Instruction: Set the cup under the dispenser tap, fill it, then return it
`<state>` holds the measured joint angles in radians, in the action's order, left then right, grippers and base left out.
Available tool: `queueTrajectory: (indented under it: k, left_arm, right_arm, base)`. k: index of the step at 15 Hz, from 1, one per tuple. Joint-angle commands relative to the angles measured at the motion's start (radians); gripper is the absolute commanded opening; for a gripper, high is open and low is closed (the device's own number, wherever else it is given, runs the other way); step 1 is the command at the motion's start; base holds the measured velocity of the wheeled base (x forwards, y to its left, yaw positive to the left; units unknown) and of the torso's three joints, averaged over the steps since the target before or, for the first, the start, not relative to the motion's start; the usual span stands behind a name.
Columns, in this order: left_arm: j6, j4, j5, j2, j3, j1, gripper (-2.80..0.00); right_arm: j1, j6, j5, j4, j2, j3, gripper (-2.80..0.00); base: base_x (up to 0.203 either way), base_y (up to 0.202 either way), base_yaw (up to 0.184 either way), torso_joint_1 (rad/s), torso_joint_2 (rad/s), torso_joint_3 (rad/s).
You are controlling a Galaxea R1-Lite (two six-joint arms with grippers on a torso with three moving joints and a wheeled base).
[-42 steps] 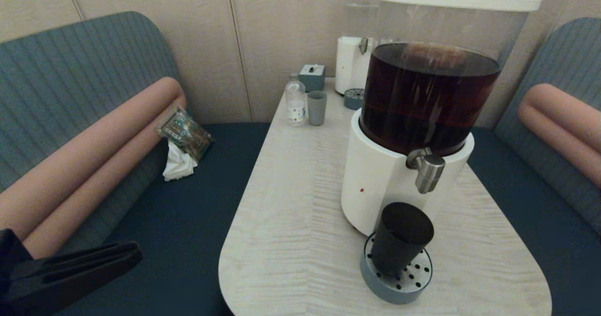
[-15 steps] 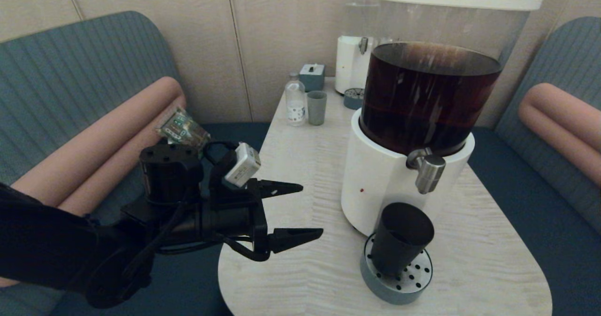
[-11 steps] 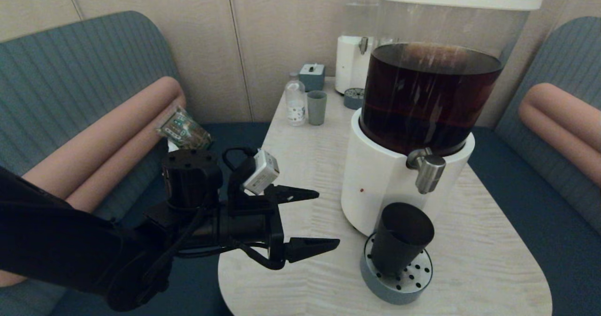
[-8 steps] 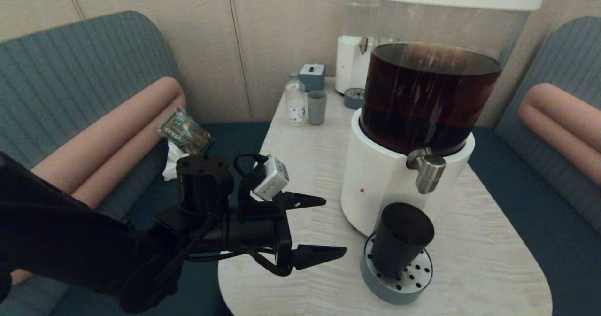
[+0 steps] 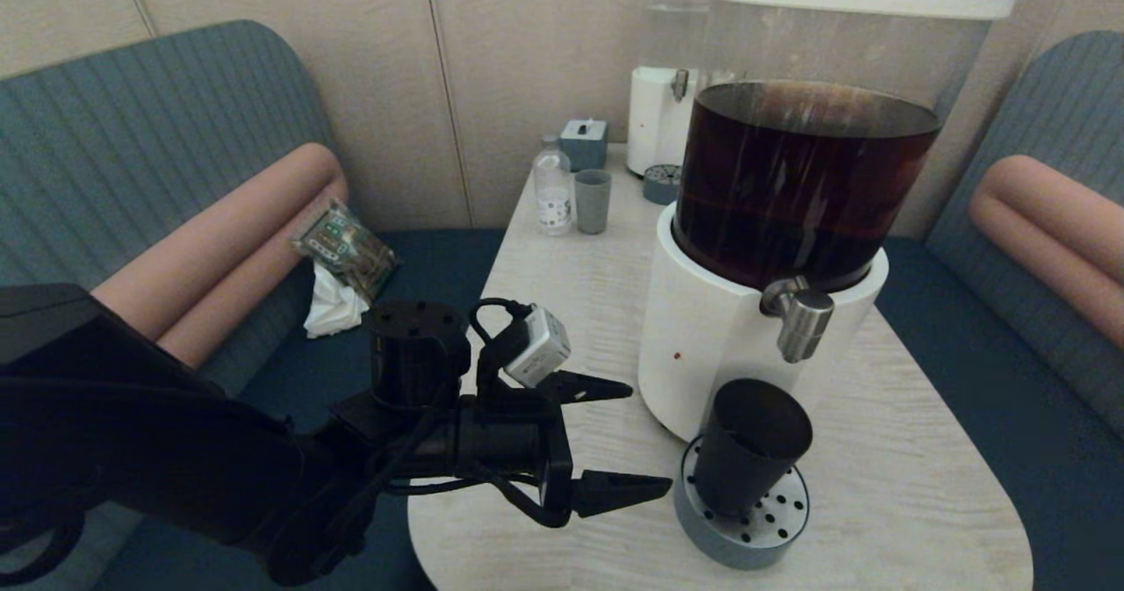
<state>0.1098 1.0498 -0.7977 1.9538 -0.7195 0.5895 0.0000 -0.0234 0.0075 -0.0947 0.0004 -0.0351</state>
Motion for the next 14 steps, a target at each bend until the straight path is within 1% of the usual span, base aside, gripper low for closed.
queueTrajectory:
  k: [1, 9, 14]
  left_arm:
    - [-0.003, 0.006, -0.005, 0.008, -0.013, 0.015, 0.00]
    - [-0.008, 0.007, 0.003, 0.069, -0.060, 0.061, 0.00]
    - [-0.009, 0.023, 0.003, 0.085, -0.066, 0.087, 0.00]
  right_arm:
    - [0.000, -0.001, 0.000, 0.000, 0.000, 0.000, -2.80]
    - [0.000, -0.001, 0.000, 0.000, 0.001, 0.000, -2.80]
    - [0.000, -0.001, 0.000, 0.000, 0.001, 0.000, -2.80]
  base:
    - [0.000, 0.000, 0.000, 0.000, 0.00, 0.000]
    - [0.000, 0.000, 0.000, 0.000, 0.00, 0.000]
    - [0.000, 0.000, 0.000, 0.000, 0.00, 0.000]
